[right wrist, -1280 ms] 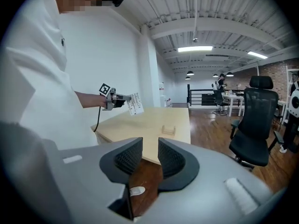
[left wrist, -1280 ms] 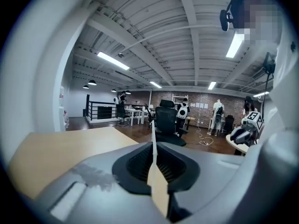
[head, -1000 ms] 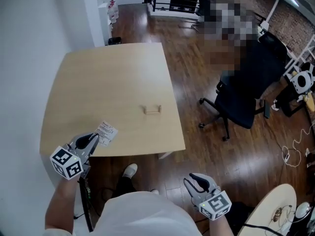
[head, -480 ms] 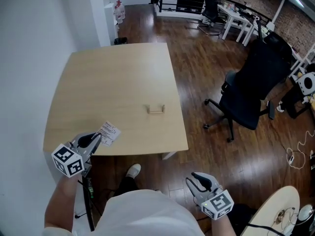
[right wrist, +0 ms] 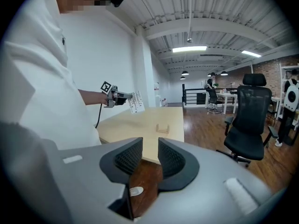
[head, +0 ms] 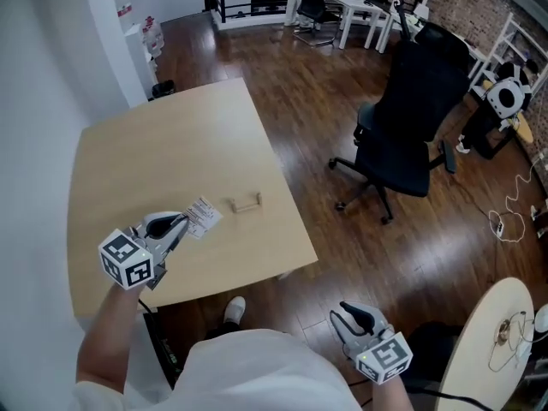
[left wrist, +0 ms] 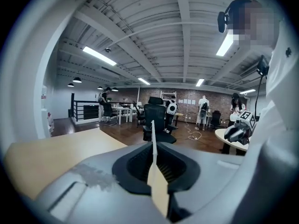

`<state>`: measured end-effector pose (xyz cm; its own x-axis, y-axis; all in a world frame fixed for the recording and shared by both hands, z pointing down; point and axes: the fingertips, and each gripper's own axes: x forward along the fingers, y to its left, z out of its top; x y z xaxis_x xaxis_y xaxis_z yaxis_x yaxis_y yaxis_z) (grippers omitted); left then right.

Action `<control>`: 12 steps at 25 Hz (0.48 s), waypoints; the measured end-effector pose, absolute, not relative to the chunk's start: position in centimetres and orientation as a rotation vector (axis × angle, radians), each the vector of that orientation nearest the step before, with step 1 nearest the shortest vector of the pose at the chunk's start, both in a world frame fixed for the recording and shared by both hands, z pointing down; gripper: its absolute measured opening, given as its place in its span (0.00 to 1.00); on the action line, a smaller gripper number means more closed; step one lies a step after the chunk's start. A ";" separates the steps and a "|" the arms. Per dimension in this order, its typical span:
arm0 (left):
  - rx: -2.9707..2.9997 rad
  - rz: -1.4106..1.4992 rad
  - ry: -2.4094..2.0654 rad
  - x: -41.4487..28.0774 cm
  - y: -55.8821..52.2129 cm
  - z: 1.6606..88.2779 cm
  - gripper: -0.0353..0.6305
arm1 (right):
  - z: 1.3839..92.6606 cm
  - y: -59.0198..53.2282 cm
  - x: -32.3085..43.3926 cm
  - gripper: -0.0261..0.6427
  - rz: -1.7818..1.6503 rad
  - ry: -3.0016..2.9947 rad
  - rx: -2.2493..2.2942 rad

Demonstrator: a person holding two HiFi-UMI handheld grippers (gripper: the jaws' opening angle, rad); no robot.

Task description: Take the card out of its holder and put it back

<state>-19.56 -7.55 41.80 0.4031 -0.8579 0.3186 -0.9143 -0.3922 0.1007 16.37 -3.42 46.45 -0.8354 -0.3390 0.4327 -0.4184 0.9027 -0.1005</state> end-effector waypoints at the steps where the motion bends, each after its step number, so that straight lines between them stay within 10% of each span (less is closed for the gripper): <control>1: 2.427 0.325 -1.525 -19.5 -8.8 41.9 0.08 | 46.6 -3.5 16.3 0.20 0.276 -2.645 0.581; 12: 2.613 0.416 -1.187 -20.1 -18.7 46.1 0.08 | 47.1 -3.2 13.1 0.20 0.347 -2.539 0.853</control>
<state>-20.11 -18.65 46.10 0.6292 -0.6924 0.3531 -0.7612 -0.6407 0.1002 13.10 -3.19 47.08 -0.7146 -0.5108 0.4779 -0.6202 0.7786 -0.0952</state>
